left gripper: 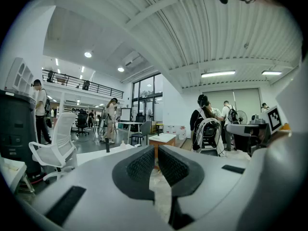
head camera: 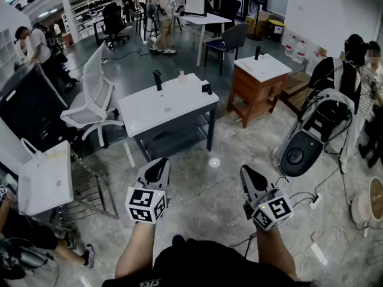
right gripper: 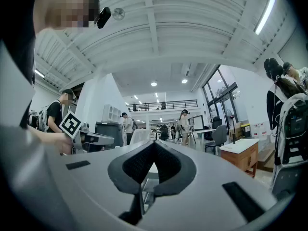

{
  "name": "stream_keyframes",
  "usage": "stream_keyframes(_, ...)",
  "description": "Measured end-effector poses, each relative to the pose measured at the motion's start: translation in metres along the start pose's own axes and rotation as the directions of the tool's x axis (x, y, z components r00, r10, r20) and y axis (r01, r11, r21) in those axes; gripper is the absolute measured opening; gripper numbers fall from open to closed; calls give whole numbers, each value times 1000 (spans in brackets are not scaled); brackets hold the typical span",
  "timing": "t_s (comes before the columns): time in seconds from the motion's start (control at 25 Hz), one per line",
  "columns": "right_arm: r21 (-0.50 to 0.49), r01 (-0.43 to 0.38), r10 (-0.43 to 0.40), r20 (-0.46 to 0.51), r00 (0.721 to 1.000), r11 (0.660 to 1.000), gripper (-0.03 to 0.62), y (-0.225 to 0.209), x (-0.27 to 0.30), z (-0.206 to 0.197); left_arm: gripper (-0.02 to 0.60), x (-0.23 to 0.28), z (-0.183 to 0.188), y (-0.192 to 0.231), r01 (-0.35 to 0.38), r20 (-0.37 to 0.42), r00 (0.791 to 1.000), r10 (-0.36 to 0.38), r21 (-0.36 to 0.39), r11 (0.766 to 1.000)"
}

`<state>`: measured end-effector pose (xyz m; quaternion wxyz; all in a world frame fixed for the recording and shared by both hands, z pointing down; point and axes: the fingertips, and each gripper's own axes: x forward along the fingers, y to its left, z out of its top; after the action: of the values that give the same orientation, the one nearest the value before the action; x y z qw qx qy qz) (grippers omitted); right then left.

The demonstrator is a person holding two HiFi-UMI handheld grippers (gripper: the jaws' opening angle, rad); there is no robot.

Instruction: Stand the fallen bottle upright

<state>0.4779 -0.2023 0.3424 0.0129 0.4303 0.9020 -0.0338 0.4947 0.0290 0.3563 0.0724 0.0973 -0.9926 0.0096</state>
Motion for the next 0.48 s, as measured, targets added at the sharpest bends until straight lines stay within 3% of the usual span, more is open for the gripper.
stream_keyframes(0.48,-2,-21,21,1,1000,1000,11,-27,-57,-1,35,5,0,-74,16,11,1000,-17,8,1000)
